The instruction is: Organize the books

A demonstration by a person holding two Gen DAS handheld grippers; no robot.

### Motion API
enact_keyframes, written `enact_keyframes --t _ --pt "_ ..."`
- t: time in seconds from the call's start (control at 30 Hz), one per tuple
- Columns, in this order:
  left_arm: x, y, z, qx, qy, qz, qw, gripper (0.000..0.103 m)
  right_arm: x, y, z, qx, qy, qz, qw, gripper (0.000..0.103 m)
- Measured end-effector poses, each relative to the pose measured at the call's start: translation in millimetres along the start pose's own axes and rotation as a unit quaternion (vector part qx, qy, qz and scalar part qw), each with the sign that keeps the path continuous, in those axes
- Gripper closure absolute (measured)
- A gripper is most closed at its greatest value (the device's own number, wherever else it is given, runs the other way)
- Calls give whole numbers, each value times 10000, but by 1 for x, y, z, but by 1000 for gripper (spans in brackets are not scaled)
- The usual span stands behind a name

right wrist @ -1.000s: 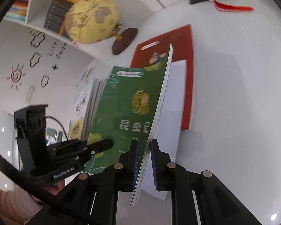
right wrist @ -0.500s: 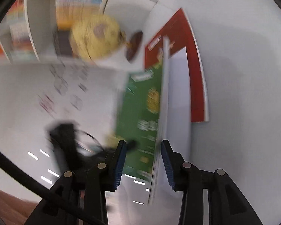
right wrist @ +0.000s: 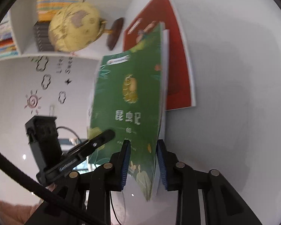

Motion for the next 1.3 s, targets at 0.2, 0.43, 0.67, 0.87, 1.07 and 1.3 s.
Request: enact_keyframes --t 0.2,0.43,0.67,0.87,1.07,1.3 --pt "-4 33 8 -475 43 -176 9987 91 36 15 1 -263 958 -373 9943 98" --pt "-1 72 21 -827 -77 -245 9962 91 89 35 5 -501 1403 -245 9885 96" --pt "30 108 27 -1196 162 -211 9925 91 158 25 19 -642 1973 39 9782 95" --pt "83 148 27 -1567 544 -75 9861 91 192 -5 11 -438 2256 260 9729 95" --pt "142 150 6 -1584 864 188 9834 91 222 -51 5 -153 2416 350 9696 95" --pt "179 116 -17 -1257 1066 257 9860 88 211 -113 8 284 2254 123 9738 95"
Point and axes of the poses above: each gripper's, at about its wrist camera, not at the fingertips, and y roughly against the way its jaws point, x to its left, z to its top, the point moved 10 cm from there along -y, roughly the way its jaws point, and after that the axes turned 2 degrees about y, right-handed, at the moved point
